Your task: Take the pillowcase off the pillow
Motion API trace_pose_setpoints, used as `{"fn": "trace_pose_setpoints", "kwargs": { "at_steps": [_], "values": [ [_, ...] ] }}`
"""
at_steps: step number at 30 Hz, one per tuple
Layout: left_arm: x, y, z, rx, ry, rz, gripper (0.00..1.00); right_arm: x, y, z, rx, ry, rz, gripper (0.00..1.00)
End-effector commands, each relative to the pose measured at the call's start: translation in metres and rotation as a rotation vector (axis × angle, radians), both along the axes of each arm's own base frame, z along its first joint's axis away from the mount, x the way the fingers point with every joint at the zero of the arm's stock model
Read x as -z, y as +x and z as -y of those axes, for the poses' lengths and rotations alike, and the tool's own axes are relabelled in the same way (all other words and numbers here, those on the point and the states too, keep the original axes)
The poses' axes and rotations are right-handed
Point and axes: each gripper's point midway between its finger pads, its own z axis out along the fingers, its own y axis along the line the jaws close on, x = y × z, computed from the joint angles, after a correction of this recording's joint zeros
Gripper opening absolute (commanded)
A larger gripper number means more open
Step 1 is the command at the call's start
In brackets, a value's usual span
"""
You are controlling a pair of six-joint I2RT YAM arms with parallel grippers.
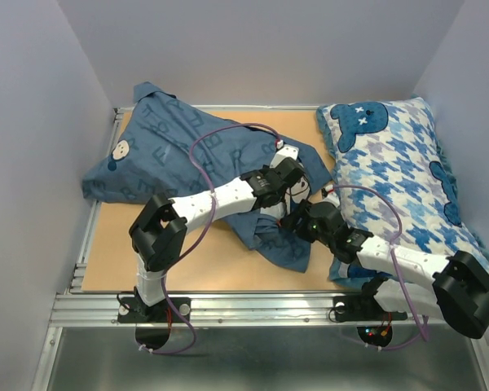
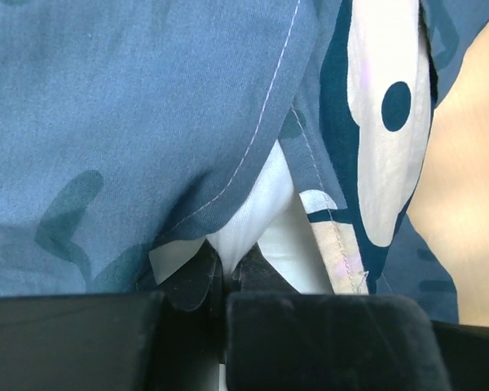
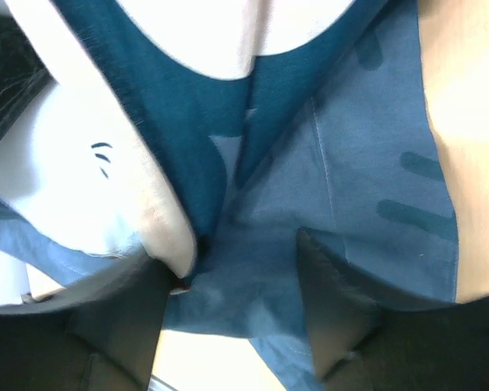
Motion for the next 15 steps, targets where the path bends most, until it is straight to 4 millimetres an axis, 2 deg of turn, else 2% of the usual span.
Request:
{"fn": "trace_pose_setpoints", "kwargs": {
  "at_steps": [1, 2, 4, 5, 7, 8, 10, 12, 13, 15],
  "values": [
    [-0.057, 0.015, 0.019, -0.021, -0.192, 0.082, 0.00, -0.037, 0.006, -0.015, -0.047, 0.066, 0.069, 0.51],
    [-0.067, 0.016, 0.022, -0.014, -0.224, 0.095, 0.00, -0.034, 0.006, -0.013, -0.042, 0.062, 0.066, 0.46],
    [-0.079, 0.018, 0.025, -0.015, -0.249, 0.115, 0.00, -0.030, 0.004, -0.014, -0.044, 0.064, 0.050, 0.30],
    [-0.094, 0.024, 0.023, -0.024, -0.275, 0.138, 0.00, -0.025, 0.001, -0.014, -0.052, 0.062, 0.034, 0.13],
    [-0.107, 0.032, 0.020, -0.031, -0.299, 0.150, 0.00, -0.022, -0.003, -0.014, -0.062, 0.064, 0.021, 0.01],
    [-0.120, 0.043, 0.014, -0.039, -0.335, 0.167, 0.00, -0.016, -0.007, -0.012, -0.067, 0.060, 0.009, 0.01],
    [-0.131, 0.056, 0.006, -0.054, -0.364, 0.183, 0.00, -0.017, -0.012, -0.007, -0.060, 0.073, 0.014, 0.00],
    [-0.152, 0.071, 0.001, -0.054, -0.410, 0.207, 0.00, -0.010, -0.018, -0.001, -0.051, 0.071, 0.000, 0.01],
    [-0.149, 0.076, -0.003, -0.063, -0.403, 0.204, 0.00, -0.009, -0.020, 0.000, -0.052, 0.071, -0.003, 0.01],
    [-0.167, 0.086, -0.009, -0.074, -0.419, 0.226, 0.00, -0.005, -0.022, 0.002, -0.052, 0.063, -0.011, 0.00]
  ]
}}
